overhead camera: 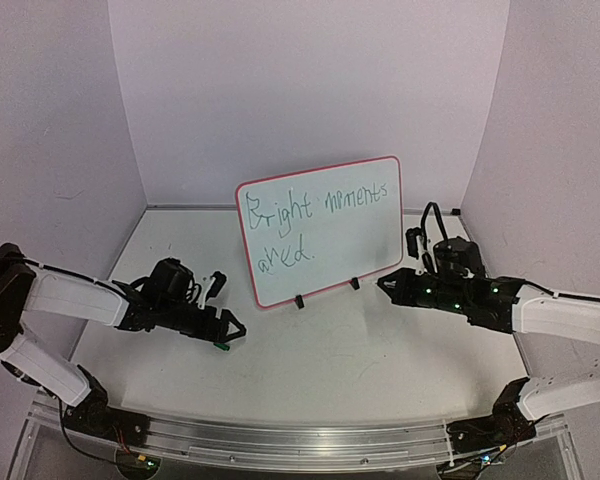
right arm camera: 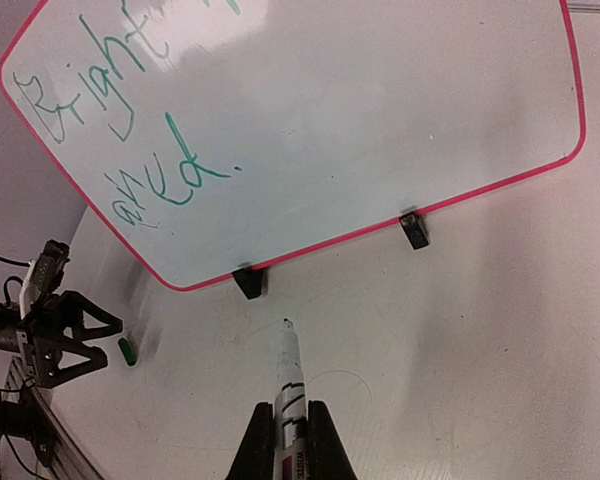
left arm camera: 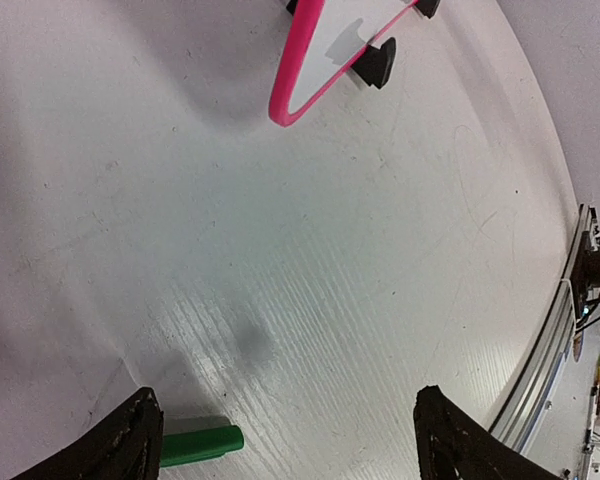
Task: Write a sentence on the whiteboard
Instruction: Pick up the pen cap from the corner of the board.
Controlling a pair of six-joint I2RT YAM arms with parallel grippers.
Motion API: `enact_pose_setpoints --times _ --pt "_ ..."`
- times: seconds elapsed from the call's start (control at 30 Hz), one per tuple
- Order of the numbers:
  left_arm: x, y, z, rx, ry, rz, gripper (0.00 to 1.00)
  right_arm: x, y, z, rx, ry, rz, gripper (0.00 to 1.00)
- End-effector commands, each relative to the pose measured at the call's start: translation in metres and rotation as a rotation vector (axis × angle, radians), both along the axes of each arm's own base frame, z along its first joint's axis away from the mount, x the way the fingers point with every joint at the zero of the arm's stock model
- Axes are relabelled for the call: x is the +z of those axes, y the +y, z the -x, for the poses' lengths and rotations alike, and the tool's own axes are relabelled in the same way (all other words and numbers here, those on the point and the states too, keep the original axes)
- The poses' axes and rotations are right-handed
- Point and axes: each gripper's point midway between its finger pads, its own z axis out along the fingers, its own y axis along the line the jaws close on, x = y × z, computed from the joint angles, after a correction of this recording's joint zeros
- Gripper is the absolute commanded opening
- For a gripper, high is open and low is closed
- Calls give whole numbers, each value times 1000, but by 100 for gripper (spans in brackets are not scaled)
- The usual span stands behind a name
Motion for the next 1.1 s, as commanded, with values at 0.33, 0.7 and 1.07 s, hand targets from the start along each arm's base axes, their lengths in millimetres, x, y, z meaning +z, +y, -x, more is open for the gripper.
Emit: enact_pose_setpoints --times 0.33,0.7,1.07 --pt "-21 -14 18 -68 48 -78 85 -1 6 1 8 1 -24 0" --pt "-37 -11 63 -71 142 -237 70 -6 6 1 6 10 -18 0" --pt "-41 7 60 -19 58 -467 73 -7 2 5 -2 12 -23 0"
